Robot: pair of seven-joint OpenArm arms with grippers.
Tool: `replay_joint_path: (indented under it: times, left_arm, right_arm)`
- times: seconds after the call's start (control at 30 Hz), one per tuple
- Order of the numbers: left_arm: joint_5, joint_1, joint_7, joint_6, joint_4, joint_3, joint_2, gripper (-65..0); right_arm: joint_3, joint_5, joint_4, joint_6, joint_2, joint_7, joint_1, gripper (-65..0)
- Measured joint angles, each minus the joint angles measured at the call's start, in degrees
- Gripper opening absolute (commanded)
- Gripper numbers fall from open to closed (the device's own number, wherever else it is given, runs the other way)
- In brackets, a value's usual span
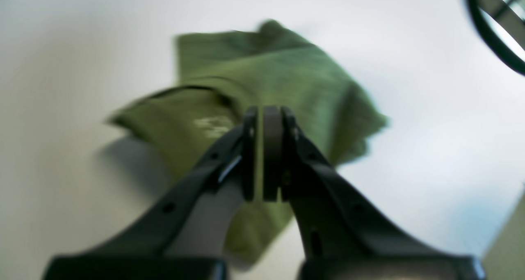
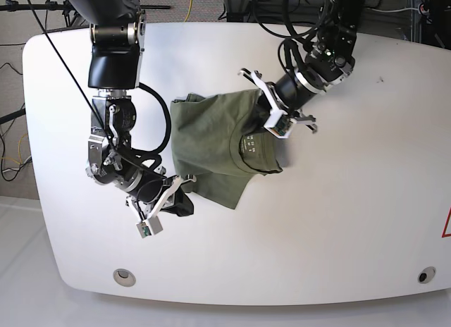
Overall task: Fold the T-shirt properly
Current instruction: 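Flatten and tuck the shirt edges with both grippers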
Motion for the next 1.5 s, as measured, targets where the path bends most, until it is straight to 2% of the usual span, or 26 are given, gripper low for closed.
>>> replay_joint_path:
  times: [0.17,0.27,0.4,0.57,0.7,0.97,1.23,1.5]
  left_arm:
    - [0.0,-0.3,0.0,-0.2,0.0,7.8,-2.3,-65.0]
    - [0.0,-0.1,0.0,-0.3,-0.5,10.3,-2.6,-65.0]
    - [0.1,-0.3,0.0,-0.2,-2.8,11.9,-3.1,-65.0]
    - [0.2,-0.5,-0.5,-0.2,-7.9,11.6,-3.8,-65.0]
    - [0.4,-0.9,0.1,-0.2,-12.0,8.9,-4.0,-65.0]
    - [0.3,-5.6,-0.9,0.0,-19.3,4.7,-3.8,-65.0]
    - [0.2,-10.0,-7.9,-0.2,-26.6,4.2,-3.8,-65.0]
    - [-0.6,-14.7,-9.5,-0.5,-32.1,4.2,-2.7,-65.0]
  right_arm:
    - [0.1,-0.1,-7.8,-0.1,0.9,2.6,2.1,-65.0]
    - [-0.7,-0.9,-12.7,-0.2,1.1,3.0,3.2,-65.0]
    - [-5.0,-3.4,-17.3,0.0,1.3,5.9,4.0,-65.0]
    - [-7.5,-6.0,-19.4,0.1,0.5,9.9,3.5,-65.0]
    - [-7.5,-7.5,-21.0,0.3,0.0,10.2,3.2,-65.0]
    - [-7.5,-7.6,-21.6,0.3,1.1,10.3,2.2,-65.0]
    - [-7.4,-5.8,-20.8,0.5,3.2,12.3,-0.8,-65.0]
    - [-7.2,-5.6,-13.6,0.5,4.3,13.4,-7.6,-65.0]
